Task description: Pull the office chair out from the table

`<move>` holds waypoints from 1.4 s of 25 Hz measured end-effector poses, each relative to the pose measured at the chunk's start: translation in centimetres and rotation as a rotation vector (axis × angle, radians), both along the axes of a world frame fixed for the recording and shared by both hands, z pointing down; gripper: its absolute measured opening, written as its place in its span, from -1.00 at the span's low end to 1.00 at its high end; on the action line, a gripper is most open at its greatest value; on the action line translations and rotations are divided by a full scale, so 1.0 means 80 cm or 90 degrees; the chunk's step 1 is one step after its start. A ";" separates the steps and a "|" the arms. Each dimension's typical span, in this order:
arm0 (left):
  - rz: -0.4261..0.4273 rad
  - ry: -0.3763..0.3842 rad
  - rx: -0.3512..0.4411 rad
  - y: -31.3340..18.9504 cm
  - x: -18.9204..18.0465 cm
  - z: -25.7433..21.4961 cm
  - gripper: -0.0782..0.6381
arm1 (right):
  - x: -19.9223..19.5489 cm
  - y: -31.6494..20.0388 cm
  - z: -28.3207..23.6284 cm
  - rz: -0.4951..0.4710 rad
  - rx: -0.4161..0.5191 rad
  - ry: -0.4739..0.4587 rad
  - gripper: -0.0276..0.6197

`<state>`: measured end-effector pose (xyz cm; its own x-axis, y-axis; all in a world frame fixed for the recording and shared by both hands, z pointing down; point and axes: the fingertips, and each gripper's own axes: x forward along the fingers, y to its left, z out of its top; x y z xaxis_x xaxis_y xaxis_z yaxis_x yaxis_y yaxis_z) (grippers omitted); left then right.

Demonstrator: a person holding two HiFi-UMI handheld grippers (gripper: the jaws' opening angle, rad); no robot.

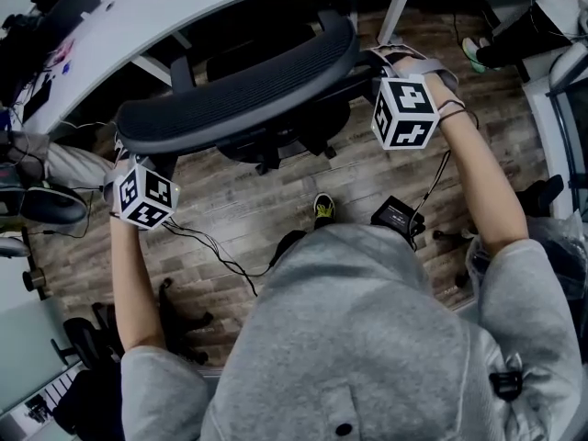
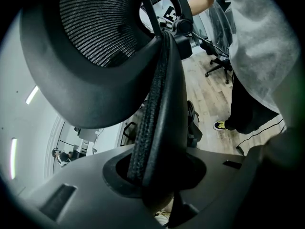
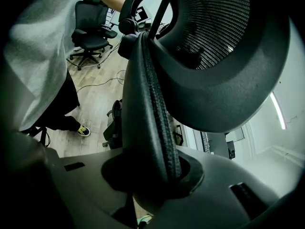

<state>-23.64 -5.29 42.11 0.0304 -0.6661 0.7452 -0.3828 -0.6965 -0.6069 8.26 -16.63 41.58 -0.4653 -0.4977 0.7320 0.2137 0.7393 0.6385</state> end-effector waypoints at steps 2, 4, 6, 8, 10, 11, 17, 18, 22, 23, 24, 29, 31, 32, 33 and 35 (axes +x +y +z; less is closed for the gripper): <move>0.001 0.000 -0.001 0.011 0.006 0.000 -0.44 | 0.007 0.012 0.000 0.000 -0.001 0.000 -0.56; 0.002 0.001 0.000 0.024 0.014 0.000 -0.44 | 0.014 0.025 -0.001 0.002 0.001 0.001 -0.56; 0.001 0.001 0.000 0.037 0.021 0.001 -0.44 | 0.022 0.036 -0.001 0.004 0.002 0.001 -0.55; 0.001 0.000 -0.002 0.048 0.029 0.002 -0.44 | 0.029 0.046 0.001 0.005 0.001 0.002 -0.55; 0.000 0.000 -0.004 0.062 0.037 0.003 -0.44 | 0.037 0.059 0.003 0.005 -0.002 0.003 -0.55; -0.001 0.001 -0.002 0.070 0.041 0.003 -0.44 | 0.041 0.067 0.002 0.005 -0.002 0.003 -0.55; -0.003 0.000 0.002 0.123 0.062 -0.002 -0.44 | 0.062 0.117 -0.004 0.004 0.006 -0.002 -0.55; -0.004 0.000 0.002 0.131 0.066 -0.002 -0.44 | 0.066 0.125 -0.004 0.004 0.007 -0.003 -0.55; -0.005 -0.001 0.001 0.165 0.085 -0.001 -0.44 | 0.085 0.157 -0.003 0.007 0.008 -0.010 -0.53; -0.006 -0.001 -0.001 0.175 0.090 -0.001 -0.44 | 0.088 0.166 -0.003 0.007 0.008 -0.011 -0.53; -0.007 0.000 -0.001 0.184 0.094 0.000 -0.44 | 0.092 0.174 -0.003 0.007 0.008 -0.014 -0.52; -0.013 0.002 0.003 0.229 0.112 0.001 -0.44 | 0.107 0.216 -0.006 0.020 0.021 -0.048 -0.44; -0.022 0.011 0.018 0.238 0.119 -0.003 -0.40 | 0.112 0.225 -0.011 0.030 0.030 -0.069 -0.37; -0.029 0.021 0.030 0.242 0.122 -0.005 -0.37 | 0.114 0.229 -0.013 0.036 0.036 -0.081 -0.34; -0.040 0.035 0.046 0.245 0.125 -0.007 -0.32 | 0.116 0.234 -0.013 0.040 0.042 -0.093 -0.30; -0.061 0.070 0.092 0.252 0.131 -0.010 -0.17 | 0.120 0.244 -0.013 0.043 0.060 -0.113 -0.23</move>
<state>-13.13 14.90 41.32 0.0372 -0.7700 0.6370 -0.5125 -0.5619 -0.6493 17.88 2.86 40.52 -0.5467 -0.5944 0.5898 0.0438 0.6831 0.7290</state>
